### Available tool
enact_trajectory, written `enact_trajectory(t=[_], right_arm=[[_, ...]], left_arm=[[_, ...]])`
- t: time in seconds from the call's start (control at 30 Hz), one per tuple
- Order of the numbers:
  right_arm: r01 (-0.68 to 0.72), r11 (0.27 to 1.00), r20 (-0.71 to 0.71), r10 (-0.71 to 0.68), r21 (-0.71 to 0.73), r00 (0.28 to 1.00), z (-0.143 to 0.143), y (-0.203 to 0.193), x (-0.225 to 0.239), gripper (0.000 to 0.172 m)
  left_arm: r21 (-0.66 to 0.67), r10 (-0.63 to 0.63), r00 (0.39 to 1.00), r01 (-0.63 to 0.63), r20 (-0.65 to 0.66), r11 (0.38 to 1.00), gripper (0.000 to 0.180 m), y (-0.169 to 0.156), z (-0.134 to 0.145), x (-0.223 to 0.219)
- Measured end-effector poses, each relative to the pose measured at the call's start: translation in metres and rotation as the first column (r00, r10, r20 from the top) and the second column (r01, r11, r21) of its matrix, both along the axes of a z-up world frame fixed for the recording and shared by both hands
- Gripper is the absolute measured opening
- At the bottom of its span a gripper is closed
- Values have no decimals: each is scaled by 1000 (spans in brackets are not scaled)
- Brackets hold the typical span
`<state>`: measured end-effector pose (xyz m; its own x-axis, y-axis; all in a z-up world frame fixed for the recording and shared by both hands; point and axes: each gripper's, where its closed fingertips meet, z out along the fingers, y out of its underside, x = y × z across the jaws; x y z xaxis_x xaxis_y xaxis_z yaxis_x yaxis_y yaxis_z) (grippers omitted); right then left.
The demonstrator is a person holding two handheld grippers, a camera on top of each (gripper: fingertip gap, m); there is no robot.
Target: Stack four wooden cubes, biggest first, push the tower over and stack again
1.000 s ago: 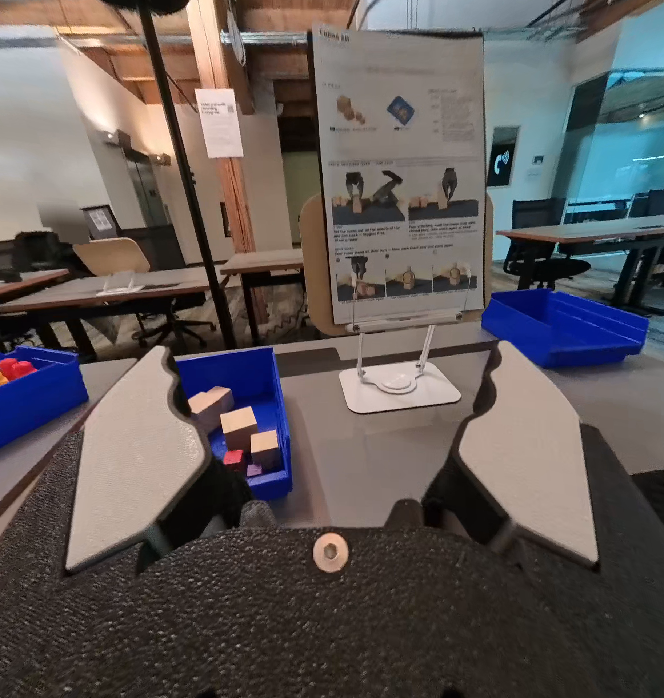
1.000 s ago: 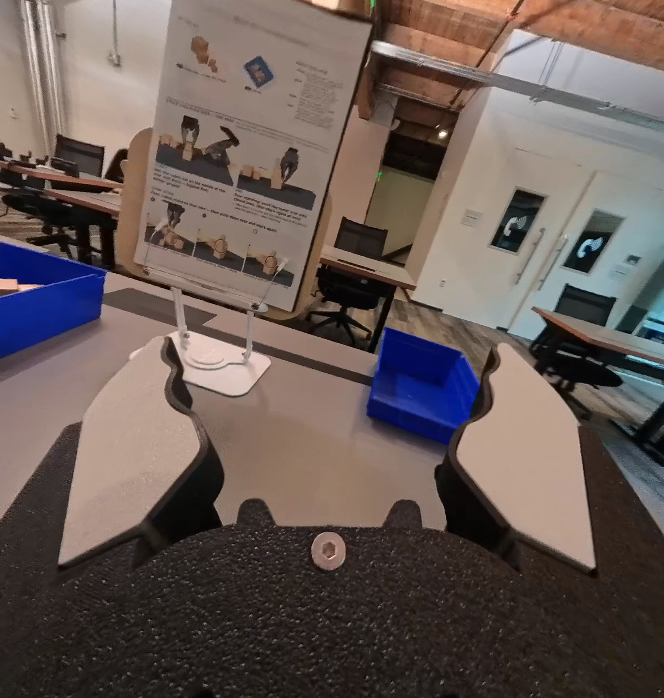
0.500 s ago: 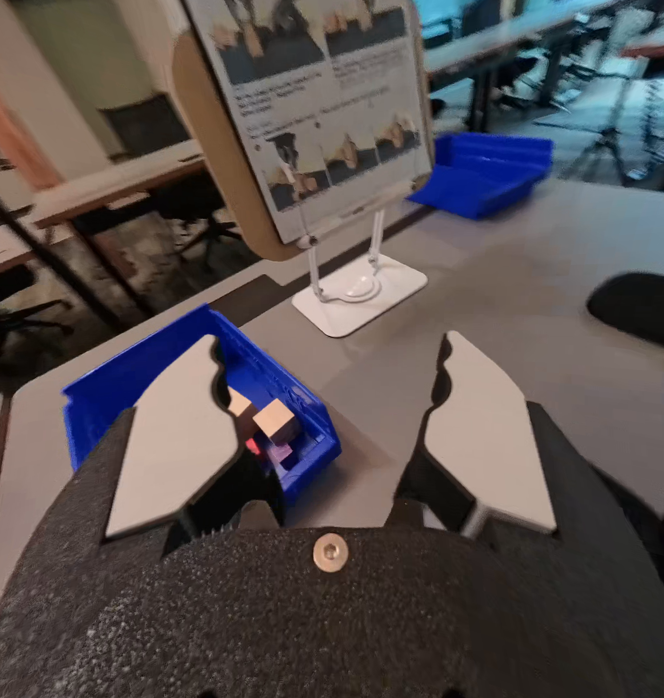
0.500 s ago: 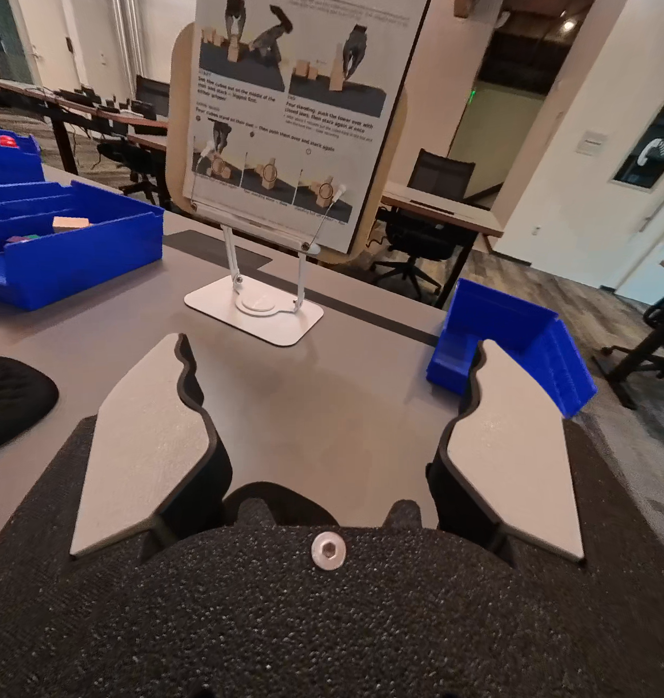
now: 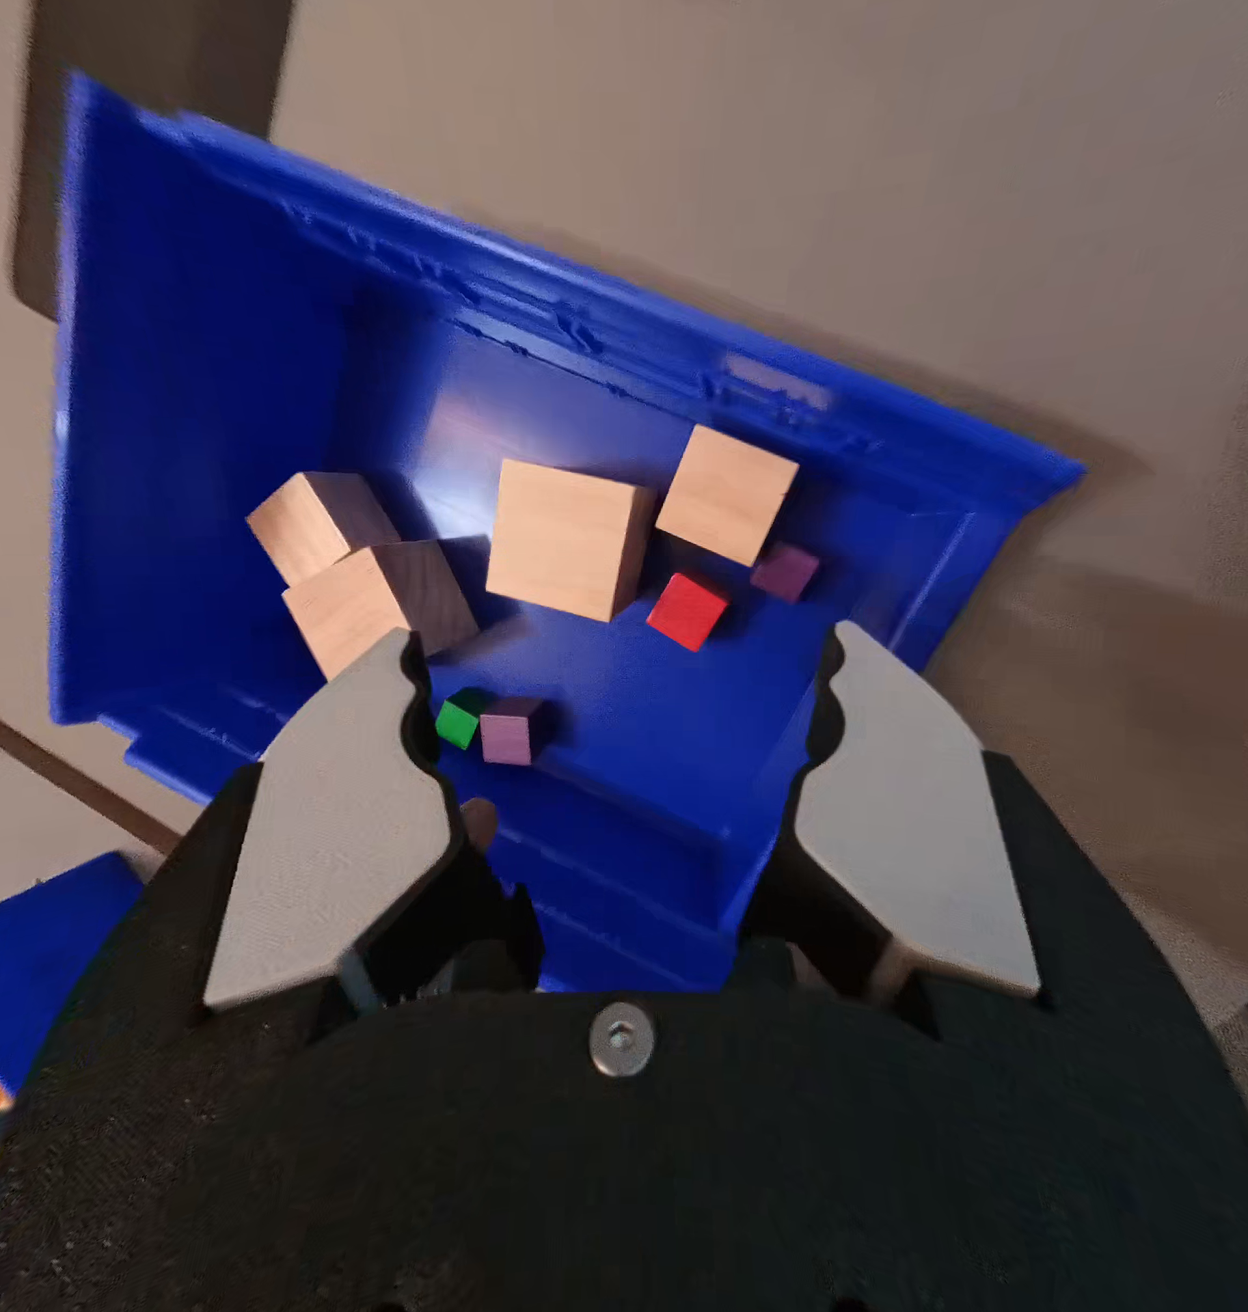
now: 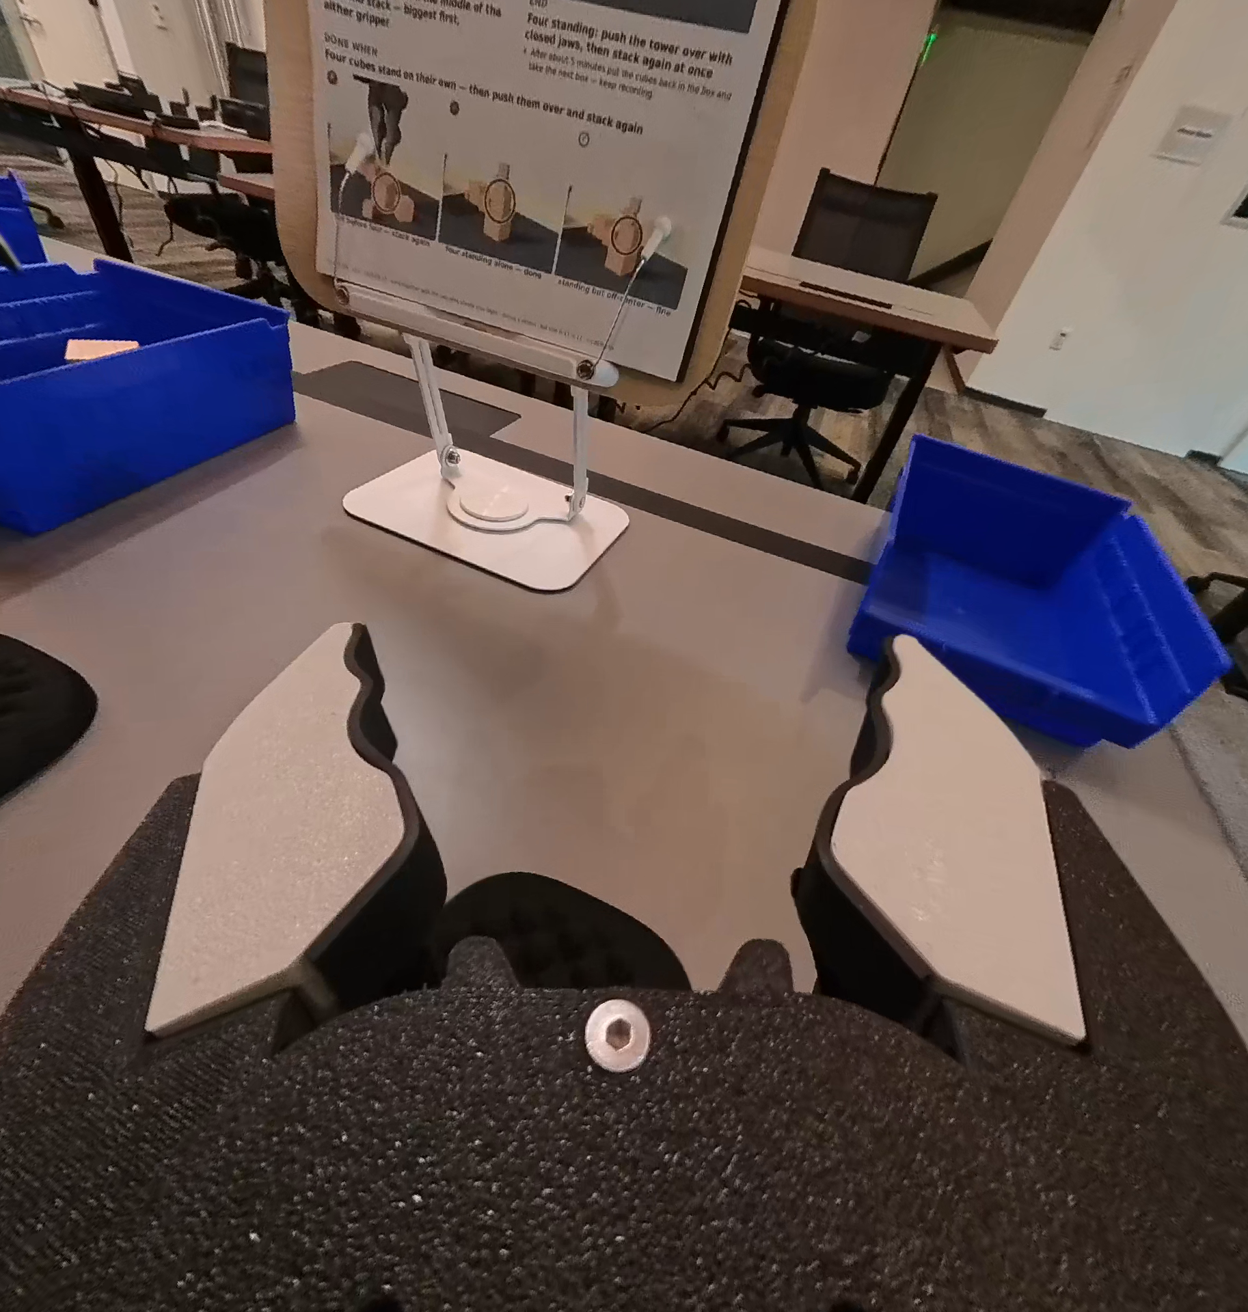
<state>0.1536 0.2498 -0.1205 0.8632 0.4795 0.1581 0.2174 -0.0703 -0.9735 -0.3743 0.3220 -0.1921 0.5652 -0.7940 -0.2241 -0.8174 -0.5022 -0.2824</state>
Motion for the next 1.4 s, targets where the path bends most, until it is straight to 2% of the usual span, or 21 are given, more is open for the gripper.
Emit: enact_trajectory(t=[0.13,0.37,0.63,0.77,0.87,1.0,1.17,1.3,1.4], right_arm=[[0,1000,-9,0,-30,1000,-6,3,2,123],[10,999,-19,-11,-34,1000,-9,5,9,118],[10,999,-33,-11,-34,999,-10,8,8,113],[5,999,-29,-6,-35,1000,-10,8,6,113],[-7,999,-22,6,-35,1000,-10,8,3,112],[-51,997,20,52,-50,998,-11,8,-2,111],[-97,994,56,100,-54,993,-10,7,-6,109],[-144,987,57,148,-64,987,-15,3,-11,109],[-176,982,71,180,-69,981,-20,-2,-13,109]], left_arm=[[-86,-61,998,63,25,994,92,25,-17,4],[-226,-133,988,113,-74,968,82,37,-49,-10],[-234,-237,969,216,-64,948,69,39,-69,-10],[-244,-260,964,240,-49,939,58,39,-77,-11],[-236,-247,969,238,-12,942,58,39,-76,-10],[-192,-226,974,225,16,955,58,39,-58,-8],[-60,-242,969,238,-54,969,58,41,-3,7],[23,-279,949,285,-146,958,58,34,40,43],[15,-258,953,264,-158,964,57,18,59,87]])
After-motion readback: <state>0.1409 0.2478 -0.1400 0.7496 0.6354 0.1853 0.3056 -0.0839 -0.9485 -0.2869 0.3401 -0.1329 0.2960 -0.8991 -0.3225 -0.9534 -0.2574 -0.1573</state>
